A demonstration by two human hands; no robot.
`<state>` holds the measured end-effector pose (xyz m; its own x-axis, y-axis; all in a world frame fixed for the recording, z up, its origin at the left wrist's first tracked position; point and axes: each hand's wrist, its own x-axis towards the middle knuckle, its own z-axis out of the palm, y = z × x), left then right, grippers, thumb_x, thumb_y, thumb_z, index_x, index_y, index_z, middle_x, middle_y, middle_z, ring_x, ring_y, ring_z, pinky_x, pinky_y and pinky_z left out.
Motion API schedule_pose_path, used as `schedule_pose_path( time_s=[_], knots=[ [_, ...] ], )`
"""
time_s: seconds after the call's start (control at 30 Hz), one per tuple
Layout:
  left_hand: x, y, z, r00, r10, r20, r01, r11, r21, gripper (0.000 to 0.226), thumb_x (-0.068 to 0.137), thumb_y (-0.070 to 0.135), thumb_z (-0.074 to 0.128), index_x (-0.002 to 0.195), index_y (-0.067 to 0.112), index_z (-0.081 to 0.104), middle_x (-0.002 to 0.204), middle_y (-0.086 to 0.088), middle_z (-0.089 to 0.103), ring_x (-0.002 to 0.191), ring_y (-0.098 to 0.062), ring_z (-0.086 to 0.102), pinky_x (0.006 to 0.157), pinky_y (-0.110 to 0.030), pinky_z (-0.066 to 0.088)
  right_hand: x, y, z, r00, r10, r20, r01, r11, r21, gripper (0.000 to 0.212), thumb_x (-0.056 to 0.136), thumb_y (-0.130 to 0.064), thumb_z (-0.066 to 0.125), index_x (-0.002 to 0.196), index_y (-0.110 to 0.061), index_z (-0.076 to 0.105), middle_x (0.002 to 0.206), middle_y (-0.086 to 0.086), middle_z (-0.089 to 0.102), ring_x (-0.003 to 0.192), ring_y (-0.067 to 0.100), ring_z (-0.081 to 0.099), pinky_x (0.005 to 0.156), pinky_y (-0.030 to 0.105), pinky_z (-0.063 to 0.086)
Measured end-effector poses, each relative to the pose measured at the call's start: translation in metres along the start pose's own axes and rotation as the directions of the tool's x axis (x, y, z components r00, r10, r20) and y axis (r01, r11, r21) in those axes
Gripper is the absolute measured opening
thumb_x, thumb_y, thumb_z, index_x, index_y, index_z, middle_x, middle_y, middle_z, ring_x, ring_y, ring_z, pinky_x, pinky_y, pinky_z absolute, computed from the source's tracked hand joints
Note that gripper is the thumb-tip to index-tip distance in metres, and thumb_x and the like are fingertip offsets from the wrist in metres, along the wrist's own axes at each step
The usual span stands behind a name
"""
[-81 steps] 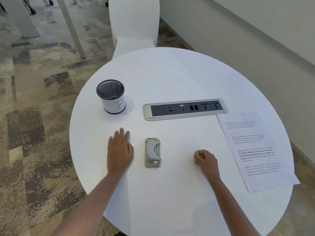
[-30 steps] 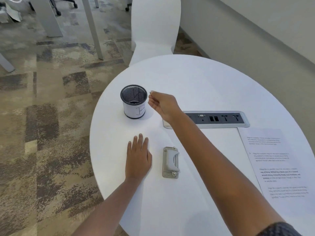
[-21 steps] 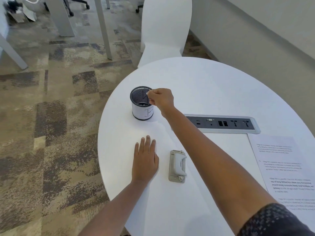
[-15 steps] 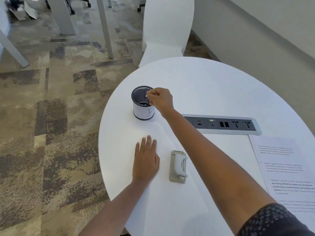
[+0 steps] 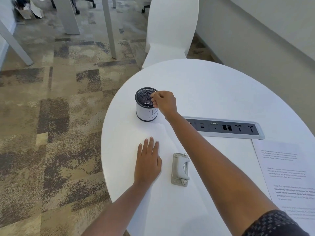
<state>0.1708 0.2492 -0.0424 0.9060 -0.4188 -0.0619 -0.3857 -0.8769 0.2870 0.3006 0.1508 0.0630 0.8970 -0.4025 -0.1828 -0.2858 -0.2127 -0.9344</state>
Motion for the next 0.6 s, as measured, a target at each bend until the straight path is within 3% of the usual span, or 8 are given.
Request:
schedule_pose_path(
  time_s=[0.07,0.23,0.37,0.47,0.6],
  knots=[
    [0.000,0.000,0.000,1.000,-0.004,0.002,0.004,1.000,-0.008,0.050,0.079,0.018,0.034,0.117,0.006,0.063,0.127,-0.017,0.061,0.115,-0.033,0.060,0.093,-0.050,0.051,-0.001,0.001,-0.001,1.000,-0.014,-0.016,0.014,1.000,0.021,0.021,0.087,-0.004,0.049,0.087,0.005,0.067,0.060,-0.001,0.056,0.057,0.011,0.051,0.066,0.029,0.050],
    [0.001,-0.002,0.002,1.000,0.001,-0.010,-0.001,1.000,0.000,0.050,0.079,0.018,0.033,0.118,0.006,0.063,0.128,-0.017,0.061,0.116,-0.033,0.059,0.094,-0.050,0.050,-0.017,0.013,-0.011,0.984,-0.113,-0.139,0.112,0.994,-0.015,0.019,0.088,-0.011,0.052,0.092,-0.001,0.068,0.074,0.004,0.063,0.071,0.016,0.057,0.083,0.041,0.053],
    [0.000,-0.001,0.004,0.999,0.000,-0.034,0.001,1.000,0.018,0.049,0.081,0.018,0.033,0.119,0.006,0.062,0.129,-0.017,0.060,0.118,-0.033,0.058,0.096,-0.050,0.049,-0.044,0.042,-0.033,0.950,-0.165,-0.265,0.163,0.986,-0.030,0.016,0.089,-0.010,0.052,0.092,-0.006,0.068,0.086,0.011,0.069,0.079,0.019,0.060,0.077,0.030,0.050],
    [-0.001,-0.002,0.006,0.998,-0.002,-0.057,0.003,1.000,0.023,0.049,0.081,0.018,0.033,0.119,0.006,0.061,0.129,-0.018,0.060,0.118,-0.033,0.058,0.097,-0.050,0.048,-0.063,0.073,-0.056,0.937,-0.148,-0.317,0.135,0.989,-0.060,0.015,0.089,-0.010,0.053,0.093,-0.006,0.067,0.091,0.013,0.069,0.079,0.016,0.058,0.068,0.016,0.043],
    [-0.002,0.000,0.006,0.997,-0.008,-0.076,0.010,1.000,0.025,0.049,0.081,0.018,0.032,0.118,0.005,0.062,0.128,-0.018,0.060,0.117,-0.034,0.058,0.096,-0.050,0.048,-0.091,0.118,-0.091,0.933,-0.075,-0.353,0.028,0.990,-0.136,0.014,0.090,-0.010,0.052,0.091,-0.007,0.066,0.094,0.011,0.067,0.078,0.014,0.056,0.073,0.023,0.046]
  ],
)
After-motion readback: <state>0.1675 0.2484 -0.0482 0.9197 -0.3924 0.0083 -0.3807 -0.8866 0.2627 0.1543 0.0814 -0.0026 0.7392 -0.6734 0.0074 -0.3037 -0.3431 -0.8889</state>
